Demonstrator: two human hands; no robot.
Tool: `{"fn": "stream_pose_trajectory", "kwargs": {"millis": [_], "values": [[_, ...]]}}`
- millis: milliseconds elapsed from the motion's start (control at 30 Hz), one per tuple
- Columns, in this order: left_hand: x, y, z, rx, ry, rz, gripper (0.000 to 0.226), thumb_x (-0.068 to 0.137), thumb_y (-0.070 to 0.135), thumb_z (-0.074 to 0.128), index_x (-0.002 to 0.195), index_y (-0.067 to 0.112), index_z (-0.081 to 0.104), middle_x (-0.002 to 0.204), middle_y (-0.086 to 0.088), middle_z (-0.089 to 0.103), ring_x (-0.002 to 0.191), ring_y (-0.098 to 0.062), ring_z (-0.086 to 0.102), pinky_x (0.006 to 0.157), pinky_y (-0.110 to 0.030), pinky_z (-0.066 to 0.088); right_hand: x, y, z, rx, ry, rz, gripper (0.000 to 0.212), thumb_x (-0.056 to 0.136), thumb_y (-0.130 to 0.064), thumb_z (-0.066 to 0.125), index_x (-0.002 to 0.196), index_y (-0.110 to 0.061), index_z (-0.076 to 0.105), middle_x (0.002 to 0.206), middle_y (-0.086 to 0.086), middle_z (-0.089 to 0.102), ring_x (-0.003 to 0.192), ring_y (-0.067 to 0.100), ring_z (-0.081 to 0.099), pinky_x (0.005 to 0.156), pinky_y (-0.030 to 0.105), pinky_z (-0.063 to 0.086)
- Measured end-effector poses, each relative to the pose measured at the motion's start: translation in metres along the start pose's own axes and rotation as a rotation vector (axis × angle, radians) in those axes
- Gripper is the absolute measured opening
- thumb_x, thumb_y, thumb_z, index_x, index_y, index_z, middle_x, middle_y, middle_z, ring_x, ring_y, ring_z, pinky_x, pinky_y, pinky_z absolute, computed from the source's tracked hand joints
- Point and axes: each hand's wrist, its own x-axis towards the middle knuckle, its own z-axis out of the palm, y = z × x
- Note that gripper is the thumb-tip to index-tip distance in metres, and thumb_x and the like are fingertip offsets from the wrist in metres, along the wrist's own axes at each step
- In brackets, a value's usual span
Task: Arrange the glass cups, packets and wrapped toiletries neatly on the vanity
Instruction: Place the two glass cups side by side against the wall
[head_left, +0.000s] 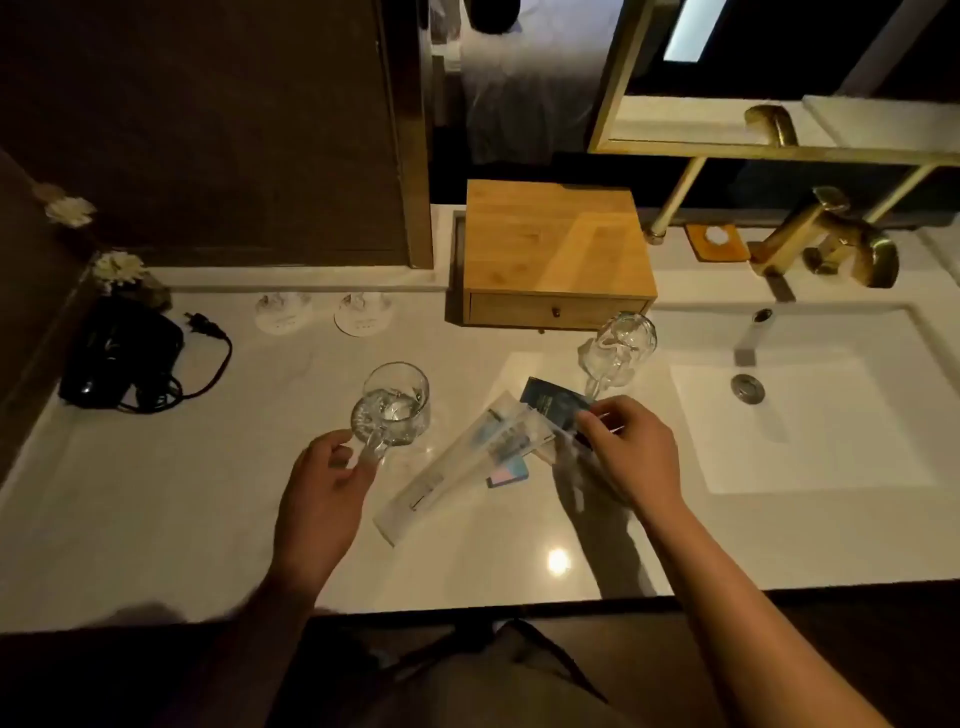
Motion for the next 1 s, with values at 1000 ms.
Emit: {"fn": "stream_pose_trajectory", "kwargs": {"millis": [1000], "values": [[0.048,-0.014,-0.005,-0.165,-0.176,-0.124,0.004,0.082,0.037,0.072,0.086,0.037,0.073,0.087,0.013,0.075,0.09,-0.017,0.071,0.089,-0.053,0.057,0.041,-0.052,-0.019,0.706,0.335,0.429,0.014,0.089,-0.007,0.057,0.082,-0.002,0.069,0.072,0.02,0.068,0.067,0.033,0.072,0.073,0.041,0.059]]}}
